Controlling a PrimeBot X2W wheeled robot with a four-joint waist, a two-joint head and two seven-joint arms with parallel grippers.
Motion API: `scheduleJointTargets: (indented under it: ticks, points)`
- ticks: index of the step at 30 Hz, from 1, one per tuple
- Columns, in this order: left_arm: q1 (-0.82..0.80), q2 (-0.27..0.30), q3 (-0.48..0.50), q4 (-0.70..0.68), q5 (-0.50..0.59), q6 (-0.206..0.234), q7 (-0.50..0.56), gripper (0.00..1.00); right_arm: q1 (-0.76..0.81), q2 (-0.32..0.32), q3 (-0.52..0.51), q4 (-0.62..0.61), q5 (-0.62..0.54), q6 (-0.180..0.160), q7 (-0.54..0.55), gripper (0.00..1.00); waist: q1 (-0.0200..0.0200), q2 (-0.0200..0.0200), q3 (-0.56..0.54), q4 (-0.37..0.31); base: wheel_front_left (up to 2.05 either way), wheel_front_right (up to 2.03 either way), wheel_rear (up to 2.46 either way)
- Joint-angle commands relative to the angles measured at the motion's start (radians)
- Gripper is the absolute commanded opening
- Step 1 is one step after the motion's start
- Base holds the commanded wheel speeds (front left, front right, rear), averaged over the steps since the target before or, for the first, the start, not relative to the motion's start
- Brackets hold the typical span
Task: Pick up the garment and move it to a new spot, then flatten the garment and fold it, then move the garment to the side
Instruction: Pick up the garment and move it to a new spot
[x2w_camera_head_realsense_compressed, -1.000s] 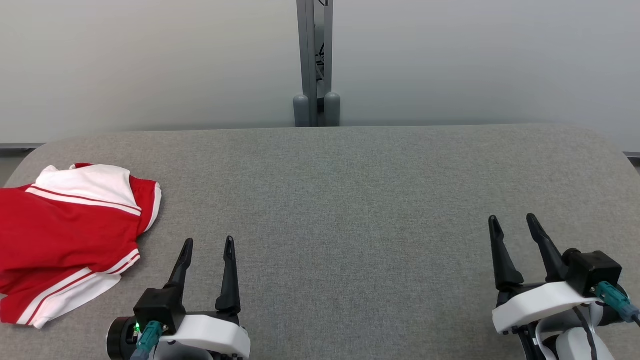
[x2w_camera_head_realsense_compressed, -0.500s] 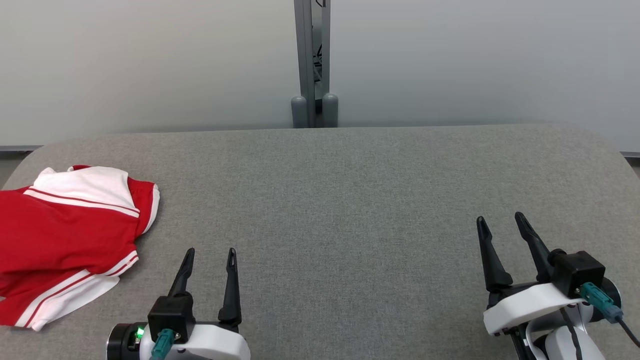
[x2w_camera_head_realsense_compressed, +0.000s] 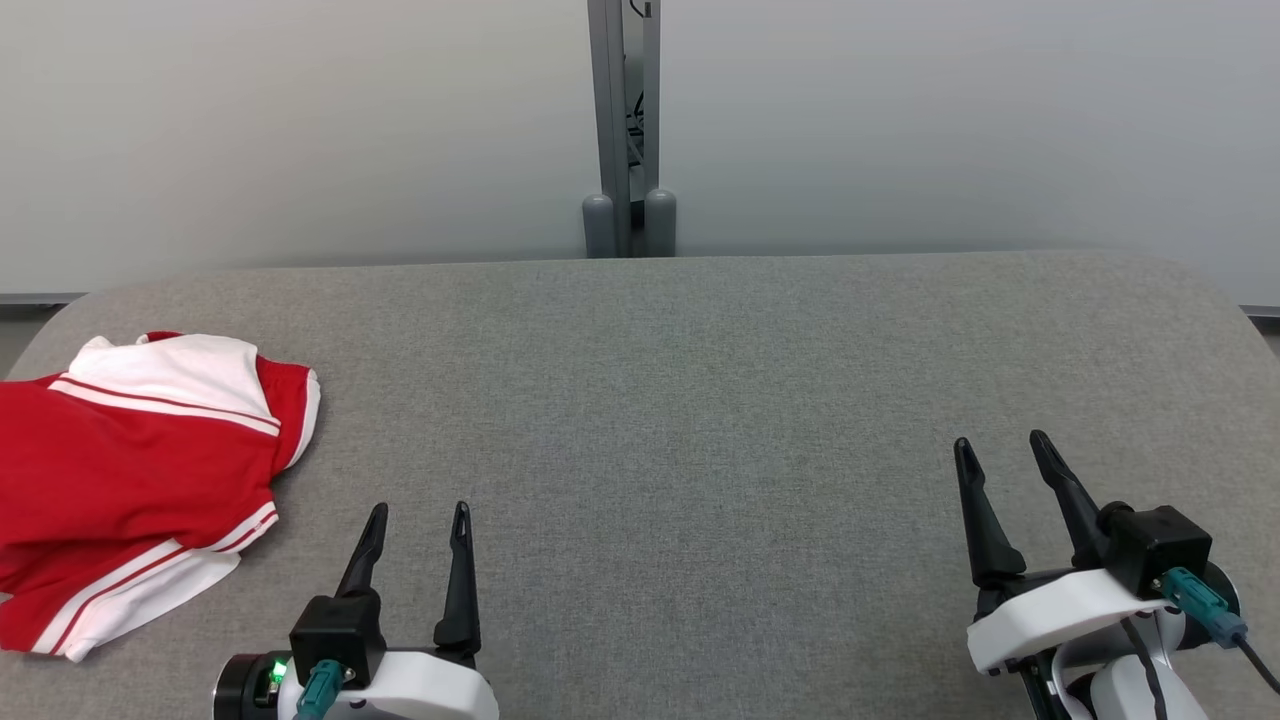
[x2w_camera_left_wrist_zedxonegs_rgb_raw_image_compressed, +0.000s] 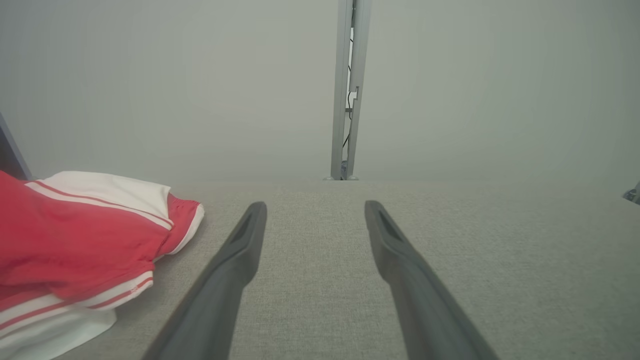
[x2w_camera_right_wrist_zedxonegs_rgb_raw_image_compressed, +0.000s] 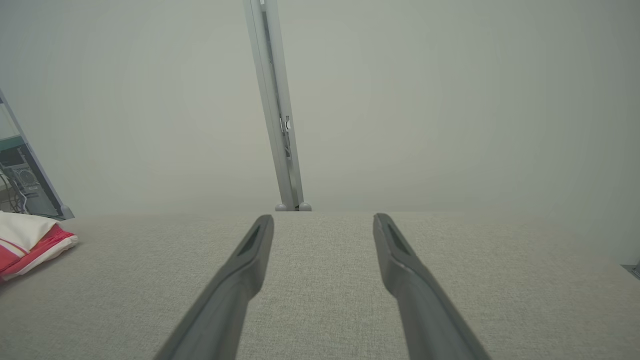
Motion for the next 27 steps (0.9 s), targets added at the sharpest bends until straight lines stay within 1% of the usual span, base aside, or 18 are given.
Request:
scheduleJointTargets:
  ticks: [1, 5, 8, 16, 24, 27]
  points:
    - [-0.002, 0.004, 0.003, 0.003, -0.009, -0.005, -0.005, 1.00, 0.005, -0.008, 0.002, -0.001, 0.006, 0.002, -0.003, 1.00, 0.0000, 0.0000, 0.001, 0.007, 0.00, 0.00, 0.00]
    - [-0.009, 0.005, 0.011, 0.003, -0.013, -0.004, -0.005, 1.00, 0.004, -0.008, 0.007, -0.011, 0.017, 0.002, -0.003, 1.00, 0.0000, 0.0000, 0.004, 0.038, 0.00, 0.00, 0.00]
    - [-0.010, 0.004, 0.018, 0.001, -0.004, -0.005, -0.005, 1.00, 0.006, -0.008, 0.015, -0.019, 0.027, 0.002, -0.003, 1.00, 0.0000, 0.0000, 0.009, 0.074, 0.00, 0.00, 0.00]
    - [0.014, 0.004, 0.049, -0.005, 0.010, -0.013, -0.005, 1.00, 0.028, -0.008, 0.026, -0.034, 0.044, 0.002, -0.003, 1.00, 0.0000, 0.0000, 0.008, 0.210, 0.00, 0.00, 0.00]
    - [0.044, 0.004, 0.089, -0.018, 0.028, -0.025, -0.005, 1.00, 0.052, -0.008, 0.045, -0.047, 0.057, 0.002, -0.003, 1.00, 0.0000, 0.0000, -0.019, 0.347, 0.00, 0.00, 0.00]
    - [0.048, 0.004, 0.098, -0.019, 0.033, -0.029, -0.005, 1.00, 0.057, -0.008, 0.049, -0.047, 0.065, 0.002, -0.003, 1.00, 0.0000, 0.0000, -0.027, 0.377, 0.00, 0.00, 0.00]
